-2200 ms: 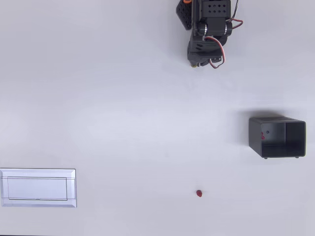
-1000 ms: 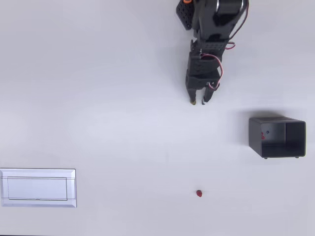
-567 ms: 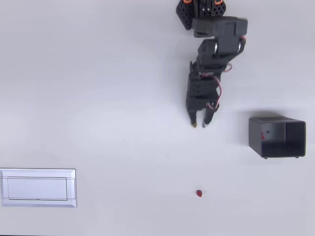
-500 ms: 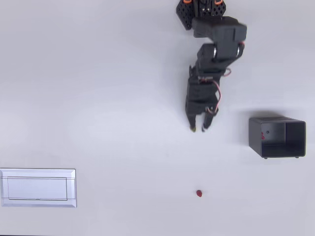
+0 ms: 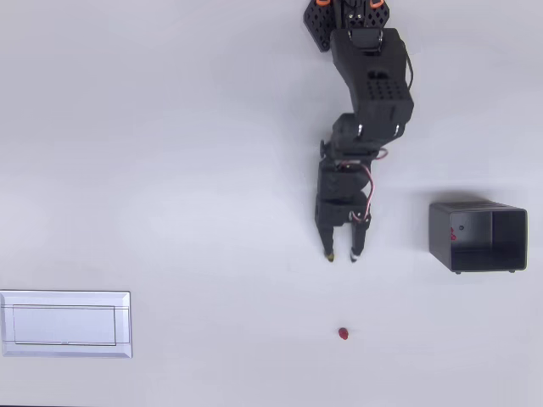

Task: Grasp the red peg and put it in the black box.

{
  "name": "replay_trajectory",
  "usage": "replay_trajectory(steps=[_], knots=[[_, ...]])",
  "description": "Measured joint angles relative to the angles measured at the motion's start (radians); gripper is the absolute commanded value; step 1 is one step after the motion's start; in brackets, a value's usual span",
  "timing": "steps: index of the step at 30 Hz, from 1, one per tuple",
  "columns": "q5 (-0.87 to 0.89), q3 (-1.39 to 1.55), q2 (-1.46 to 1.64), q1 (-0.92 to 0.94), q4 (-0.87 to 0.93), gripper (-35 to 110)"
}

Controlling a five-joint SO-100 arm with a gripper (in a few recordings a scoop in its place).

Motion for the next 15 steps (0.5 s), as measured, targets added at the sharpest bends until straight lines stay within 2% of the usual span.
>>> replay_trajectory(steps=[15], knots=[[-0.032, 0.331, 0.106, -0.014, 0.232, 17]])
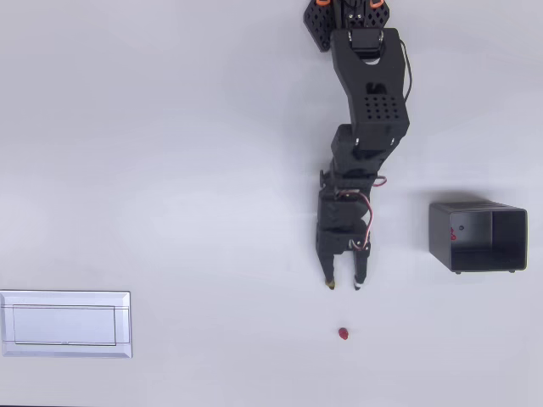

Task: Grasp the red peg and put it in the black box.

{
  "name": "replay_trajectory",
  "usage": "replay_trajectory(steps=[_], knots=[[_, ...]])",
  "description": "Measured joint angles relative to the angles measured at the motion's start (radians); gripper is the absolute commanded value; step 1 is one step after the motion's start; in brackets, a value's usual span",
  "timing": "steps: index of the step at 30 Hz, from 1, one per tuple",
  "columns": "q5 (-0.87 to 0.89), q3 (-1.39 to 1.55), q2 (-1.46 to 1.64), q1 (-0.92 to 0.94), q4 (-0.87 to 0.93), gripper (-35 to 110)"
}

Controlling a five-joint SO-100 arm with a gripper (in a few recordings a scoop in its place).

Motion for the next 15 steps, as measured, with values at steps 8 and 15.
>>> replay_trajectory(steps=[8, 15], knots=[[0.000, 0.222, 0.078, -0.003, 0.172, 17], [-0.012, 0.390, 0.158, -0.009, 0.245, 17]])
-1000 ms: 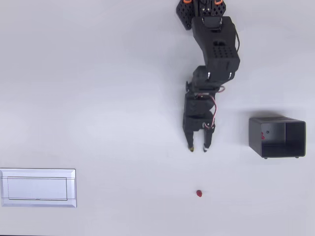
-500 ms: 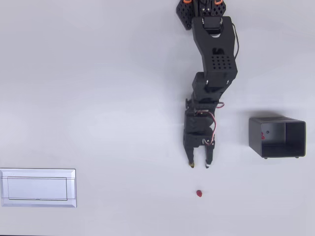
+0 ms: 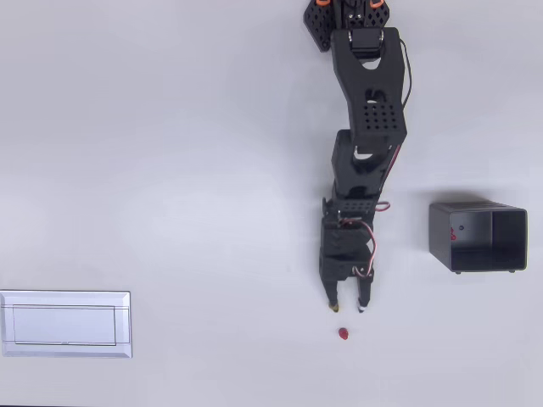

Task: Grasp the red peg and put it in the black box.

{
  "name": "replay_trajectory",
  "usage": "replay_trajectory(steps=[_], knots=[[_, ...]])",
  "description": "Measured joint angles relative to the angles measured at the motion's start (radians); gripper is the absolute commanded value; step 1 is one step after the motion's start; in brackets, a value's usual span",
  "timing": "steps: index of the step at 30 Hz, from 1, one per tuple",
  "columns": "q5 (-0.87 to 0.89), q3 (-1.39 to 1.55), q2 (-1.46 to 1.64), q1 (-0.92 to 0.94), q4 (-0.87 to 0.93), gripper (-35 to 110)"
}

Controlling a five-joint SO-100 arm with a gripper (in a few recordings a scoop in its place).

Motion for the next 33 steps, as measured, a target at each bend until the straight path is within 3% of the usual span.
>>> replay_trajectory(steps=[11, 33], knots=[[-0.040, 0.153, 0.094, 0.000, 0.003, 17], [-0.055, 0.410, 0.178, -0.002, 0.245, 17]])
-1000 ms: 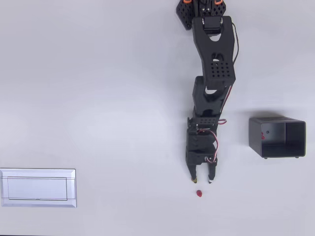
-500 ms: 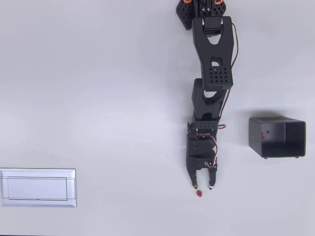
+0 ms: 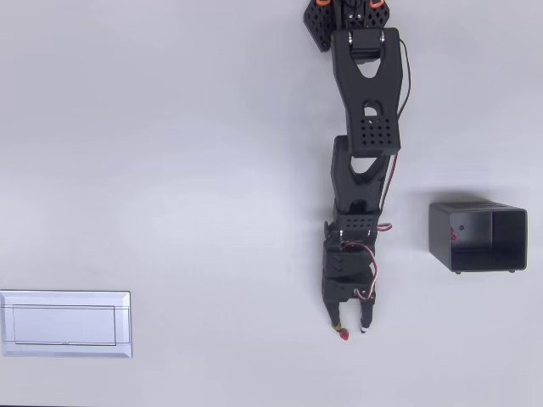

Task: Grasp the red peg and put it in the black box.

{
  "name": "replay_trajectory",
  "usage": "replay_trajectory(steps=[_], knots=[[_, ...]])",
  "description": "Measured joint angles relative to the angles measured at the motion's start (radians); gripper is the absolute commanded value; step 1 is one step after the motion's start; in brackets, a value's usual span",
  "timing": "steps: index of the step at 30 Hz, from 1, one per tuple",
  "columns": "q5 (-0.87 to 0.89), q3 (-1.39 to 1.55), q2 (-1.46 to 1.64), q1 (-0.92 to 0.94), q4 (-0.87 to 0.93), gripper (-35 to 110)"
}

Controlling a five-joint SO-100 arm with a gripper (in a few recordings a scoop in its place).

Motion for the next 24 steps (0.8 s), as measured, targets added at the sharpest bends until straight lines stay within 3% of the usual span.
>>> replay_trajectory(steps=[24], knots=[[0.009, 0.238, 0.124, 0.011, 0.107, 15]])
